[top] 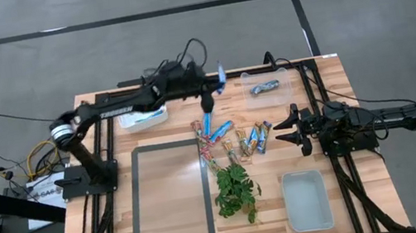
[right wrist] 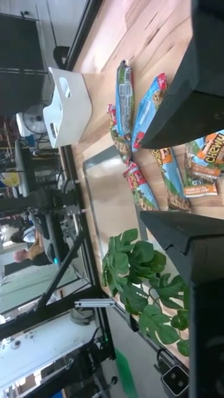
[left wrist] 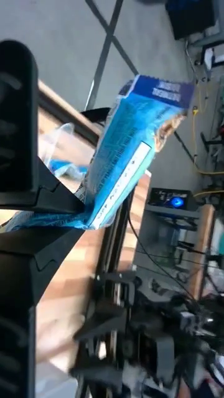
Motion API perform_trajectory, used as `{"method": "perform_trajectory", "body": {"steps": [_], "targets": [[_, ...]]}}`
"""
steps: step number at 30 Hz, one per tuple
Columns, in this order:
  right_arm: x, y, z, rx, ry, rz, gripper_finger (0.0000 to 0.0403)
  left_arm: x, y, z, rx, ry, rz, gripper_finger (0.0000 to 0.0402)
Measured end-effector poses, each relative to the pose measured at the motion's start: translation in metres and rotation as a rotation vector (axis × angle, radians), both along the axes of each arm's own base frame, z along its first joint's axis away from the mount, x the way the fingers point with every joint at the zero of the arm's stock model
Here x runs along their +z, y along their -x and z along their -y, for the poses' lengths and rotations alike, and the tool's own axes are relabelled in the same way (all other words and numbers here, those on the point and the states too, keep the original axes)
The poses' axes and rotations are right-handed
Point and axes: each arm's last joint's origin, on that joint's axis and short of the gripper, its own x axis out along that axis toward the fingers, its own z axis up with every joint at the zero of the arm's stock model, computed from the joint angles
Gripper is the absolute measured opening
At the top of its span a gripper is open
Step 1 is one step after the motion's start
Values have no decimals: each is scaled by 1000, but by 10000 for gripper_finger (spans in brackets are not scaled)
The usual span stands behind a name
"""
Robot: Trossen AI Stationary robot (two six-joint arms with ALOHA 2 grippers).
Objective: Pick and place Granola Bars by type
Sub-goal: Put the blue granola bar into the transparent bin
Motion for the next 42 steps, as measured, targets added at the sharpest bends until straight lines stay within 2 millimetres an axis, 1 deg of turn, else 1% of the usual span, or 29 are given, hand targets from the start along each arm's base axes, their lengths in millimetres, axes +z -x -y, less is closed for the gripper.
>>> {"method": "perform_trajectory", "body": {"steps": [4,8,13,18,21,29,31,34,42], "targets": [[0,0,0,2,0,1,166,6,-26,-26,-23,-32,-48,24],[0,0,0,2,0,2,164,11,-50,-46,-40,-50,-88,22],[0,0,0,2,0,2,164,5,-77,-63,-84,-97,-176,22],[0,0,0,2,0,2,166,-5,-97,-72,-116,-135,-242,22],[0,0,0,2,0,3,166,-15,-109,-73,-130,-137,-257,22],[0,0,0,2,0,3,164,-41,-135,-64,-173,-121,-286,22],[0,0,0,1,0,3,164,-45,-137,-61,-182,-121,-298,22],[0,0,0,1,0,3,164,-45,-138,-58,-191,-160,-309,22],[0,0,0,1,0,3,165,-45,-138,-59,-149,-185,-330,25]]}}
